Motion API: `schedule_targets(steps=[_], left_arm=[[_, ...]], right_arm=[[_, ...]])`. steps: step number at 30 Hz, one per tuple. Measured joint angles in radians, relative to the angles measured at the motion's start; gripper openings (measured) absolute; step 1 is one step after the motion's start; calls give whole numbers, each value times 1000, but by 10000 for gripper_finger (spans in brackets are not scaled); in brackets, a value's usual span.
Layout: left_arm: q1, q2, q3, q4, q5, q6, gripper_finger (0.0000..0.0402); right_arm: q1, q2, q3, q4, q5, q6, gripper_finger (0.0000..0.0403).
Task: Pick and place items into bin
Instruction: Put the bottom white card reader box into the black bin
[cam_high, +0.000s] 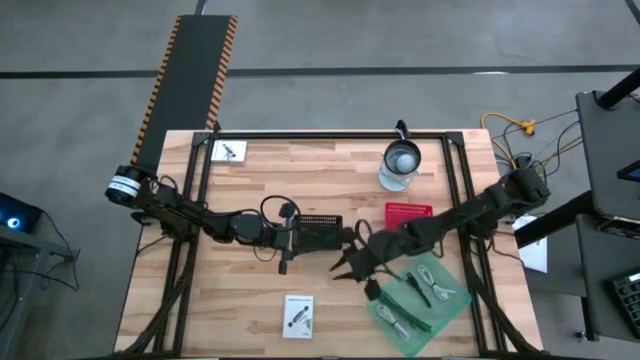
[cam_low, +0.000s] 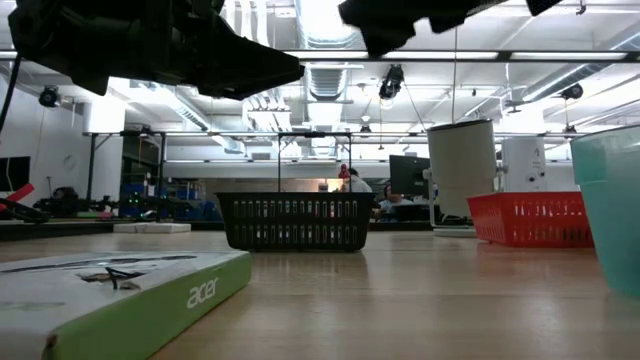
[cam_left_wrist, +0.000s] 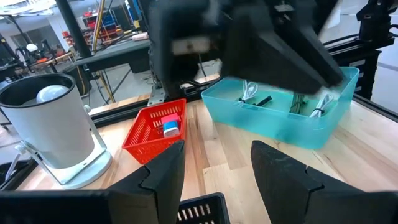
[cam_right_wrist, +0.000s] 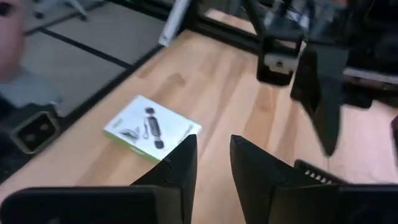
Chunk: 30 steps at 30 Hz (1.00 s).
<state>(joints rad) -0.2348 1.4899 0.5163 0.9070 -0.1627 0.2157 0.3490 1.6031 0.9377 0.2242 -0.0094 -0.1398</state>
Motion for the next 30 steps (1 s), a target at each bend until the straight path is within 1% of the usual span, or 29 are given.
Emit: schedule_targets(steps=[2, 4, 7, 11, 15, 20, 25, 28, 30], left_arm=[[0, 0, 0, -6, 0, 0, 169], [0, 0, 0, -10, 0, 0, 169], [0, 0, 0, -11, 0, 1, 169], [0, 0, 0, -12, 0, 1, 169], [0, 0, 0, -45, 0, 1, 169], [0, 0, 0, -92, -1, 8, 169], [0, 0, 0, -88, -2, 11, 169], [0, 0, 0, -87, -3, 62, 169], [0, 0, 0, -88, -3, 107, 169]], right_arm=[[-24, -28, -8, -4, -69, -14, 87], [-35, -68, -15, -24, -108, -25, 86], [-40, -143, -33, -54, -114, -47, 81], [-40, -264, -105, -60, -113, -70, 73], [-40, -412, -227, -23, -75, -70, 66], [-40, -575, -414, 62, -69, -1, 64], [-39, -667, -584, 168, -66, 109, 65], [-38, -710, -659, 226, -65, 94, 63], [-38, -737, -698, 262, -38, 61, 63]])
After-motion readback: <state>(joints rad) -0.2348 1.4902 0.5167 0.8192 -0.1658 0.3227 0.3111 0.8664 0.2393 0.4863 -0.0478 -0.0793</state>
